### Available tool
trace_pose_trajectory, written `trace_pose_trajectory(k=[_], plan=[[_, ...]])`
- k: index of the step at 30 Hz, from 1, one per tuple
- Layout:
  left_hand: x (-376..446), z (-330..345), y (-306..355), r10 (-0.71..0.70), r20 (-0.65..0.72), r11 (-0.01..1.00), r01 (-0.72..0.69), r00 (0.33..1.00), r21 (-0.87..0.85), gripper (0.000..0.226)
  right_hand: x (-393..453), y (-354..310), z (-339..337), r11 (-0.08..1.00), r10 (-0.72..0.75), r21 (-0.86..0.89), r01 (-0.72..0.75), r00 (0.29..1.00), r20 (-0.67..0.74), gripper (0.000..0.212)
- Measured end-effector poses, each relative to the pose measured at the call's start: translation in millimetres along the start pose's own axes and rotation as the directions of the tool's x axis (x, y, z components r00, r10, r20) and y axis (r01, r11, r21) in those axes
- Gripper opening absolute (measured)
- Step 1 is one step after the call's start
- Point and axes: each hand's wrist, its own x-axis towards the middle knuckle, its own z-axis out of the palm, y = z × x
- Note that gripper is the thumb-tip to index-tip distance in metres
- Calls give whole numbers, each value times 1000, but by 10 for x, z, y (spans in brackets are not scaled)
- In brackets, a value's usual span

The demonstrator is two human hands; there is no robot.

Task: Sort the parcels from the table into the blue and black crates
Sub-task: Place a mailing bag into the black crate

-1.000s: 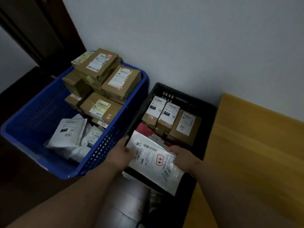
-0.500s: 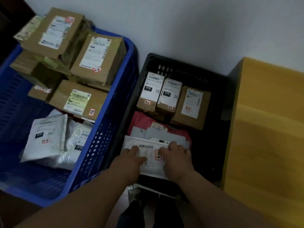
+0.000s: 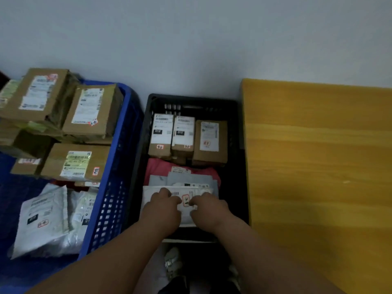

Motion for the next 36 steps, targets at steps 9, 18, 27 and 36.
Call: trace_pose_trajectory(k=[9, 18, 27, 36], plan=[[-213, -647, 2109, 86, -310, 964, -157, 947, -213, 32, -1376, 1219, -1029, 977, 58, 212, 21, 932, -357, 34], [-687, -117, 4969, 285, -302, 905, -359, 910, -229, 31, -3152, 3851, -1447, 897, 308, 436, -71, 808, -502, 31], [-358, 144, 6365, 327, -224, 893, -378, 918, -245, 33, -3490, 5263, -1692, 804, 410, 593, -42, 762, -502, 28], [315, 217, 7526, 292, -64, 868, -293, 954, -400, 41, -3419, 6499, -2357, 730, 540, 671, -130, 713, -448, 35]])
